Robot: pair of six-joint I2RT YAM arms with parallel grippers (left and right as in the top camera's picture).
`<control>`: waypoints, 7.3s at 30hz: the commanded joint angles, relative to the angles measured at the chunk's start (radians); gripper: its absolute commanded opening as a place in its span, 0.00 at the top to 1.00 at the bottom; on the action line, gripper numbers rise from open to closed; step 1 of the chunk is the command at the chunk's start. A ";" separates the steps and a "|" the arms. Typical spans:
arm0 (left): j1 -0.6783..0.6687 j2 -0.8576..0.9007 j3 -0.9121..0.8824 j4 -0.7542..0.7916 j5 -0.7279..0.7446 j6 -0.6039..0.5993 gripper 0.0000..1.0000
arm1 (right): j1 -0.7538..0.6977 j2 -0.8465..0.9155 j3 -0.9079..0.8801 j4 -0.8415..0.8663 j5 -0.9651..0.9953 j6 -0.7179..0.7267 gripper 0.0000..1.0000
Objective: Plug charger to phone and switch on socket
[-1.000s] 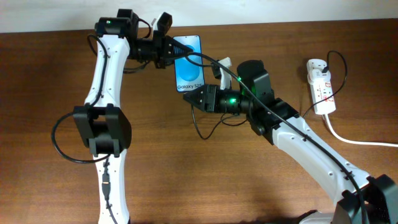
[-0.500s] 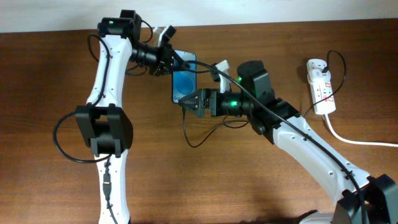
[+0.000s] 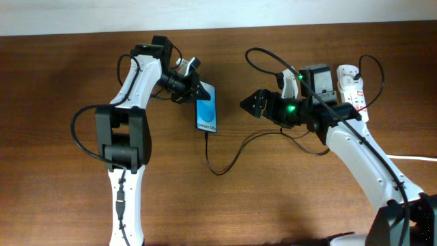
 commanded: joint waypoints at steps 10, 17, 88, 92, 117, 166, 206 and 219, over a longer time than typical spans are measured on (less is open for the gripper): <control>-0.055 0.005 -0.047 0.023 -0.151 -0.046 1.00 | -0.002 0.002 0.008 -0.040 0.035 -0.021 0.02; -0.069 0.005 -0.092 0.028 -0.227 -0.109 0.91 | -0.002 0.002 0.008 -0.042 0.035 -0.021 0.02; -0.040 -0.157 0.908 -0.505 -0.769 -0.080 0.01 | -1.006 0.082 0.709 -0.731 0.264 -0.380 0.02; -0.040 -0.157 0.908 -0.505 -0.769 -0.080 0.01 | -1.009 0.276 0.709 -0.669 0.231 -0.380 0.02; -0.040 -0.157 0.908 -0.505 -0.769 -0.080 0.01 | -0.810 0.720 0.706 -0.386 0.252 -0.552 0.02; -0.042 -0.157 0.908 -0.505 -0.769 -0.080 0.01 | -0.732 0.756 0.600 -0.302 0.349 -0.560 0.02; -0.042 -0.157 0.908 -0.505 -0.769 -0.080 0.01 | -0.649 0.756 0.587 -0.316 0.452 -0.502 0.01; -0.042 -0.157 0.908 -0.505 -0.769 -0.080 0.00 | -0.649 0.756 0.587 -0.343 0.454 -0.499 0.02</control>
